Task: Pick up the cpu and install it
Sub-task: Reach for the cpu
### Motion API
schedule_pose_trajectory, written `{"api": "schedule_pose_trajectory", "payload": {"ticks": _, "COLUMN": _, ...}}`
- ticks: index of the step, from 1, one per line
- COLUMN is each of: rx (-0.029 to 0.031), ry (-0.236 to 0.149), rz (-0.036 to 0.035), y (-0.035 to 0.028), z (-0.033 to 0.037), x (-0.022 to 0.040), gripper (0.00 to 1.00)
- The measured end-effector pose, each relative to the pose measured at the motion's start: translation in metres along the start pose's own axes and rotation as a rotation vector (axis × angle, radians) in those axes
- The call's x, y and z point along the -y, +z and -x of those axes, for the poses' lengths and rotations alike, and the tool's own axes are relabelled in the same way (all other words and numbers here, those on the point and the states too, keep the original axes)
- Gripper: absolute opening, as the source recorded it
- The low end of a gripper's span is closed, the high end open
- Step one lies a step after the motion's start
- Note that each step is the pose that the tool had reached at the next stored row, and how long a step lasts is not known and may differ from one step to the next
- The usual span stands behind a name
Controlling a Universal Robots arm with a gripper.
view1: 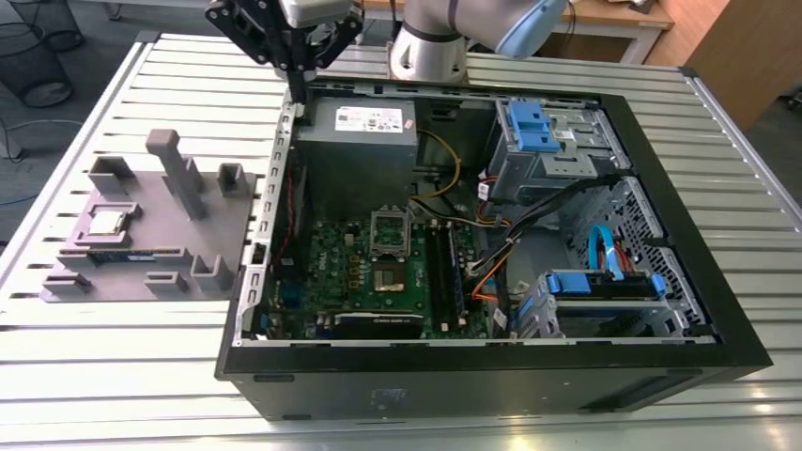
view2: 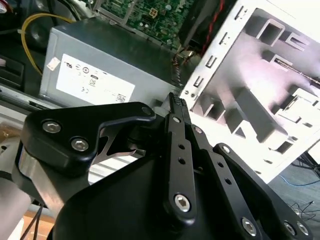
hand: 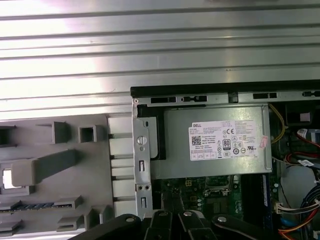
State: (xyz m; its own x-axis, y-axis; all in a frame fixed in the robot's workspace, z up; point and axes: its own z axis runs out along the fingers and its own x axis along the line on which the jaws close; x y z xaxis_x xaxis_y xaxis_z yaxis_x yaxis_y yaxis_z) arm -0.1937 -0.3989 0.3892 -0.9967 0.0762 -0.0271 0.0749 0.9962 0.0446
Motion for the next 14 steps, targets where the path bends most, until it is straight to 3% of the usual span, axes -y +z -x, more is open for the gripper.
{"api": "schedule_pose_trajectory", "payload": {"ticks": 14, "rx": -0.0001, "ry": 0.000, "rz": -0.0001, "y": 0.0043, "z": -0.0573, "x": 0.0046, "gripper": 0.11}}
